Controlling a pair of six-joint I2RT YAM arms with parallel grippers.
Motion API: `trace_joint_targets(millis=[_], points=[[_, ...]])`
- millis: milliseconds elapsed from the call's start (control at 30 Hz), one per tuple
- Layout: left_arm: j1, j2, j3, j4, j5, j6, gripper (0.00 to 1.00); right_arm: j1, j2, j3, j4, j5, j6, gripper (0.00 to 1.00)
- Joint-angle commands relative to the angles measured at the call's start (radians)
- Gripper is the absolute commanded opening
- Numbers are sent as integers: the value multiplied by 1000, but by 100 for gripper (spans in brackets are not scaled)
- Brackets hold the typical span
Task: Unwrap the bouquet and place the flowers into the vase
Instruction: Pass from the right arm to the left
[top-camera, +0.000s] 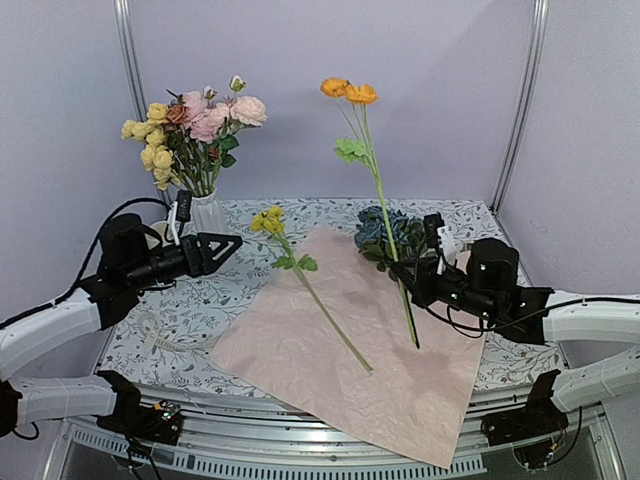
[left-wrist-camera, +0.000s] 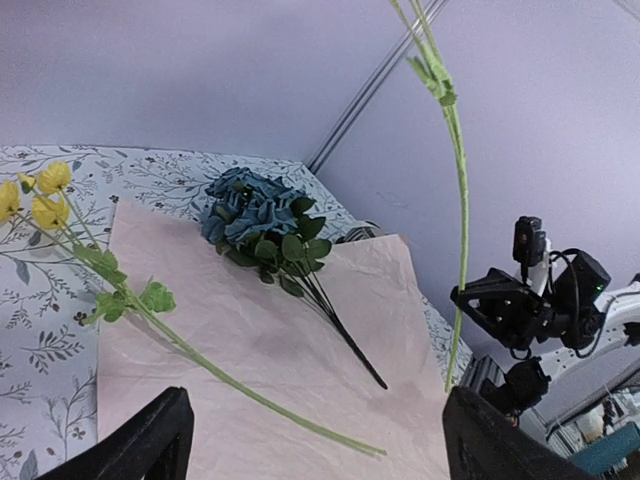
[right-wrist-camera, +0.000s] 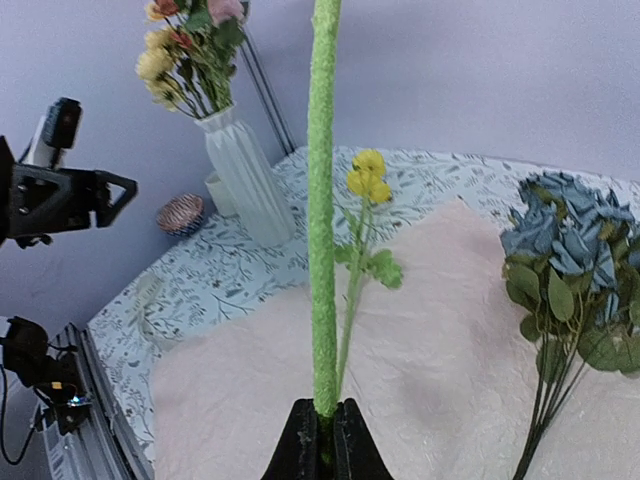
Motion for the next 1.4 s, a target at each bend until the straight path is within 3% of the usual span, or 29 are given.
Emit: trace_joint_targets(millis=[0,367,767,1133,1367], points=[[-80,32,27,114,26,-17,89,3,-109,-46,232,-172,-79,4],[-235,118,114,267,29,4,90,17,-102,14,250,-472,-140,4],[-293,131,97,489,55,-34,92,127,104,121,237,-482,-175,4],[-300,126,48,625,65,-66,91,173,194,164,255,-487,-170,4],[-303,131,52,632,66,-71,83,184,220,174,255,-482,-171,4]])
